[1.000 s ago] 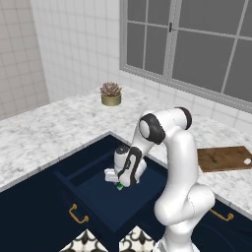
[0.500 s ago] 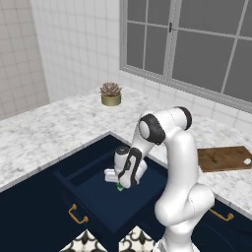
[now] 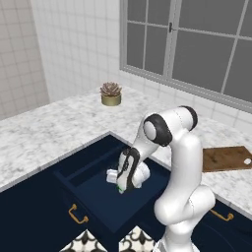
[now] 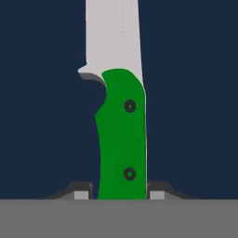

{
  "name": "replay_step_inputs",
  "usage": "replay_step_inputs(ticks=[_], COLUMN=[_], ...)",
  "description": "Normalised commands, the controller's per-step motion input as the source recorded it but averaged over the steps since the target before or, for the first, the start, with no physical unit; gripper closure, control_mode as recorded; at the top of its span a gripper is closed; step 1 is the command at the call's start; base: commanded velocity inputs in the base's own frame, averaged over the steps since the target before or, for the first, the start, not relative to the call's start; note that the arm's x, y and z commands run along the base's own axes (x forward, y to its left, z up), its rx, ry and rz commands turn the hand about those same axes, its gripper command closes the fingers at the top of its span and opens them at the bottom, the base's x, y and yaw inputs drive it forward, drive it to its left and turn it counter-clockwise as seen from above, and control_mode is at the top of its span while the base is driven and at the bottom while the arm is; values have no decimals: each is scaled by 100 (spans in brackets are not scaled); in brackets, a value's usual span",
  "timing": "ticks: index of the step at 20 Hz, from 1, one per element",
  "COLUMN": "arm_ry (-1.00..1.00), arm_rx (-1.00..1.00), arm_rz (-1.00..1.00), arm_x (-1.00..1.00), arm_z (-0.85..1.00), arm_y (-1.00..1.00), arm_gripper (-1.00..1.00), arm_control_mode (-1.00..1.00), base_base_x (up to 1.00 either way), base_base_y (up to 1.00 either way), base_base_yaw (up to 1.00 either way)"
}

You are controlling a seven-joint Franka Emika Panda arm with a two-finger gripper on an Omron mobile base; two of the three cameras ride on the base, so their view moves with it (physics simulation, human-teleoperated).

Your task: Pick up the knife from the drawer and place it on the cutting board. Then place the meat from the plate to the cutting board.

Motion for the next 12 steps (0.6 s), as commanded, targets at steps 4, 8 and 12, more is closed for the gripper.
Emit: replay_step_inputs(ticks=[4, 8, 12], arm_ry=[2, 2, 5], arm_rx=[-12, -22, -10], arm_rz=[0, 0, 0], arm_x=[7, 9, -2], arm_z=[43, 34, 13], arm_y=[23, 29, 32], arm_gripper=[100, 100, 100], arm_control_mode=[-100, -100, -100], base_base_x=[0, 0, 0], base_base_y=[0, 0, 0], base_base_yaw=[0, 0, 0])
